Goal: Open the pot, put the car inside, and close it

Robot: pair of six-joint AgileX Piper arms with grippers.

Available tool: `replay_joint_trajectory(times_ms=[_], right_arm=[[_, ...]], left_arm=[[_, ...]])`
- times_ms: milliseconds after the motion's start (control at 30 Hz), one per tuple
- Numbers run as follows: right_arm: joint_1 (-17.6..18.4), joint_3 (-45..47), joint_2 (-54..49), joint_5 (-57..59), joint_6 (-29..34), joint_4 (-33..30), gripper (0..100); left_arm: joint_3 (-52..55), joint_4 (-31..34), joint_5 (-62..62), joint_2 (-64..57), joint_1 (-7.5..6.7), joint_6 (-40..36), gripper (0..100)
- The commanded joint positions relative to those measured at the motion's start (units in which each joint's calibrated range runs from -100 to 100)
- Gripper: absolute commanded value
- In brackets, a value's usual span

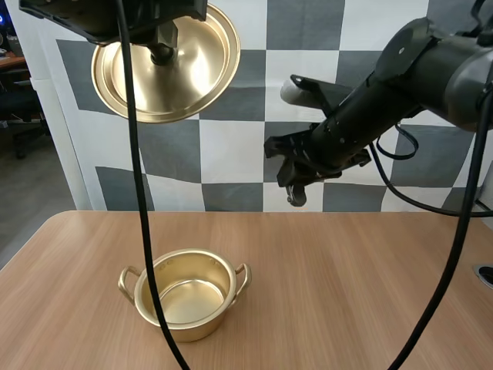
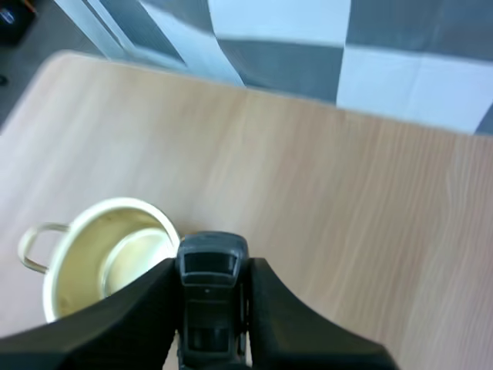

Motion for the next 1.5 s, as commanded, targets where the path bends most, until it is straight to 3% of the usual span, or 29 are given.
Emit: replay_joint_trajectory(times_ms=[0,167,400,867,1467], right_arm=[[0.06,0.07,-0.72,0.0,0.07,1.53,0],[2.61,2.03,-0.87,0.0,0.47,1.51,0],[8.92,8.03,-0.87,0.0,0.54,1.41,0],[15.68,9.43,3.41,0.0,-2.97,1.32,0],[17.04,9.43,19.51,0.0,-10.08,5.27,0]], left_arm=[[0.01,1.09,0.02,-0.55,-0.02,0.11,0],[0.01,3.71,0.02,-1.78,-0.02,0.11,0],[0.01,3.98,0.02,-2.98,-0.02,0.0,0],[0.01,3.87,0.02,-4.32,-0.02,-1.75,0],[0.01,3.99,0.02,-5.11,-0.02,-1.77,0]])
